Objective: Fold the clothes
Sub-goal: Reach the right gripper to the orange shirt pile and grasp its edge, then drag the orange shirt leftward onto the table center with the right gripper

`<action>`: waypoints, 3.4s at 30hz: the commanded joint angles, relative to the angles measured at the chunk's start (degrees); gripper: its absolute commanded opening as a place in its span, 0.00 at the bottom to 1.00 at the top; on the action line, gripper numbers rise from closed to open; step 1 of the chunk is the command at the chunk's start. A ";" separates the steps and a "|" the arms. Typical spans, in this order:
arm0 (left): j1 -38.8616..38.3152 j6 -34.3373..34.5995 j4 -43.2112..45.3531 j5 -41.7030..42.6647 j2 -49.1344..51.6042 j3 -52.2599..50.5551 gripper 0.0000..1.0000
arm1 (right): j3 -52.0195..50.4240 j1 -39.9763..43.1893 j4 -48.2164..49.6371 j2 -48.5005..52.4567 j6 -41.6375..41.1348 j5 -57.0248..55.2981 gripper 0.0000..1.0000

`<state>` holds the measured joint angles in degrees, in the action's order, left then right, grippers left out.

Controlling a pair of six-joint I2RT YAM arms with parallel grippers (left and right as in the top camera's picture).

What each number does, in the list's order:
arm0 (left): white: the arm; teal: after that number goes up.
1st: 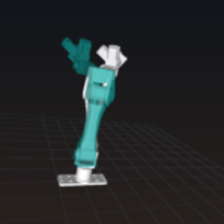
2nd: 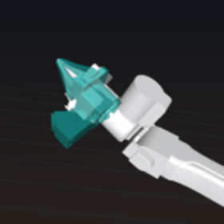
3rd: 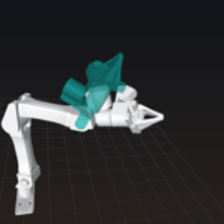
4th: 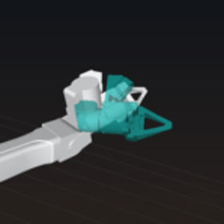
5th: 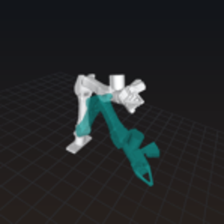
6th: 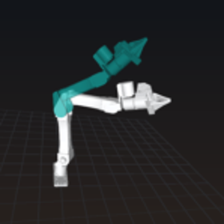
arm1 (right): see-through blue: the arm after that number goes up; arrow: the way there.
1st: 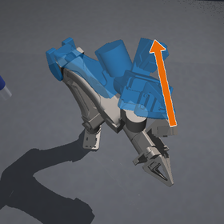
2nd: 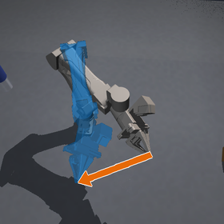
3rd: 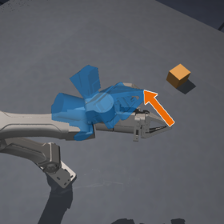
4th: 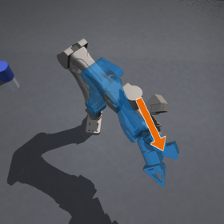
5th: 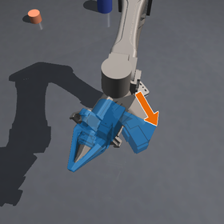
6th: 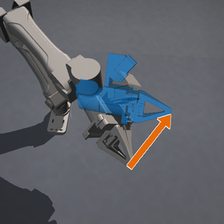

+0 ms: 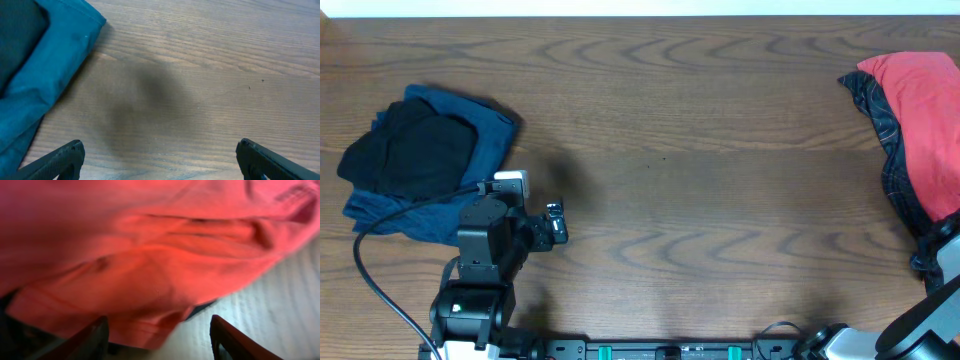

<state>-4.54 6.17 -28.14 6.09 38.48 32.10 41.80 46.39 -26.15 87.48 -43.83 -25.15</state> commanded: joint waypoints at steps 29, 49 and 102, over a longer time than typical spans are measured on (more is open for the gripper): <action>0.28 0.33 -0.07 0.83 0.00 1.14 0.98 | -0.24 0.48 1.03 3.78 5.18 5.90 0.36; 0.28 0.33 -0.13 0.81 0.00 1.14 0.98 | -0.24 0.48 -0.26 -0.96 5.38 5.88 0.22; 0.28 0.35 -0.11 0.83 0.00 1.14 0.98 | 25.46 -78.64 16.44 7.43 35.78 26.23 0.01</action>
<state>-4.54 6.17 -28.16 6.09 38.52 32.10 66.89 -31.11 -16.19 94.45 -8.64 3.68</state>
